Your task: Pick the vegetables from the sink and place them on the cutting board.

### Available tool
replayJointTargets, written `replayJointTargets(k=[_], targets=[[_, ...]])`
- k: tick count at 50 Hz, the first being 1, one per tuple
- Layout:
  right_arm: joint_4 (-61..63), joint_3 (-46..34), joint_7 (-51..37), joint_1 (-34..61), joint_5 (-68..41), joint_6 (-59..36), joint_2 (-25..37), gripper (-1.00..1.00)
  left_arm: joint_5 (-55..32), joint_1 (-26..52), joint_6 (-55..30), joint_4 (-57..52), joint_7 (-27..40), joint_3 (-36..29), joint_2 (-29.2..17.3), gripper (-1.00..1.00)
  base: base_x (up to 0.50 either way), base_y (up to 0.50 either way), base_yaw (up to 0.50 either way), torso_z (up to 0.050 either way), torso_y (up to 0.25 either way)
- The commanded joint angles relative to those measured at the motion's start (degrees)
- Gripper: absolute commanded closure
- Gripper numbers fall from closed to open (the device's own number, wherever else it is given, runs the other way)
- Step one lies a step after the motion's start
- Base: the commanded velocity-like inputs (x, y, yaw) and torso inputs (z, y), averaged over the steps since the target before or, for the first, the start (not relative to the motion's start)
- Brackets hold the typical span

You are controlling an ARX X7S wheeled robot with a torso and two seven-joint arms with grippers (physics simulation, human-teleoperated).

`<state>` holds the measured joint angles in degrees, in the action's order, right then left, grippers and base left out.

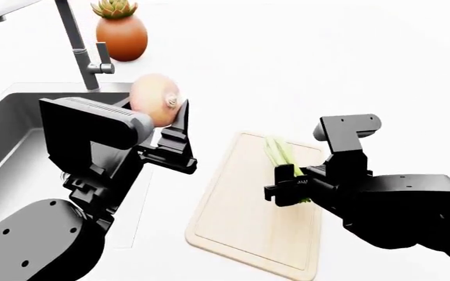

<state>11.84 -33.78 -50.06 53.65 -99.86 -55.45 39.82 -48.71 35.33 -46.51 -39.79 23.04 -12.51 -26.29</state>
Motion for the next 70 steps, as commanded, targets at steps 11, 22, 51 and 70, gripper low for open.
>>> replayJointTargets(k=[11, 22, 51, 70], targets=[[-1.6, -0.5, 1.8, -1.4, 2.0, 0.5, -0.3, 1.0, -0.2, -0.5, 1.2, 0.2, 0.4, 0.0, -0.2, 1.0, 0.0, 0.0, 0.0, 0.0, 0.0], [0.0, -0.2, 0.6, -0.5, 1.6, 0.4, 0.2, -1.0, -0.4, -0.6, 1.4, 0.2, 0.6, 0.0, -0.3, 1.0, 0.0, 0.0, 0.0, 0.0, 0.001], [9.7, 7.2, -3.9, 2.8, -4.8, 3.6, 6.7, -1.0, -4.0, 2.4, -4.8, 4.6, -2.1, -7.5, 1.7, 1.0, 0.0, 0.0, 0.0, 0.0, 0.0], [14.9, 15.0, -3.4, -0.5, -6.6, 9.5, 12.2, -1.0, -3.6, 1.9, -7.0, 12.5, -7.7, -16.1, 4.4, 1.0, 0.0, 0.0, 0.0, 0.0, 0.001]])
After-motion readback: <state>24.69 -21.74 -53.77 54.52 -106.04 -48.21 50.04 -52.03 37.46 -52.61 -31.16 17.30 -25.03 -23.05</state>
